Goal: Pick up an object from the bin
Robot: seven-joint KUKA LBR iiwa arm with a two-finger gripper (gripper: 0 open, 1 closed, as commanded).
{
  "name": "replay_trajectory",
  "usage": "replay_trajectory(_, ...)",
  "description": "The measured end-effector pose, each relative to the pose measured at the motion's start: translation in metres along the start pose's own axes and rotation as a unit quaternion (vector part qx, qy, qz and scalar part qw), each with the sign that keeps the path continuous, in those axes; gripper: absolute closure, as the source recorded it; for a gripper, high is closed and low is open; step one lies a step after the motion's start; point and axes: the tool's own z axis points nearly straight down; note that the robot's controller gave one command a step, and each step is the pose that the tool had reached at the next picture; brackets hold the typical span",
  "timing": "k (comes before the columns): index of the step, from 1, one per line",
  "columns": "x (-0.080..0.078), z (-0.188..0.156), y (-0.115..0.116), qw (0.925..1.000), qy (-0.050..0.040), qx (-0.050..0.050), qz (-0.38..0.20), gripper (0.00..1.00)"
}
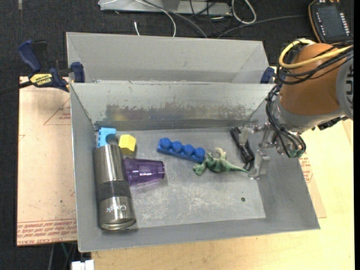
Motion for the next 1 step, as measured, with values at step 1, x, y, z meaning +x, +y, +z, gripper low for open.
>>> replay_trajectory(1,-0.0026,0.0432,-0.0017,0.9977,0.0007,-0.001,-0.068,0.0)
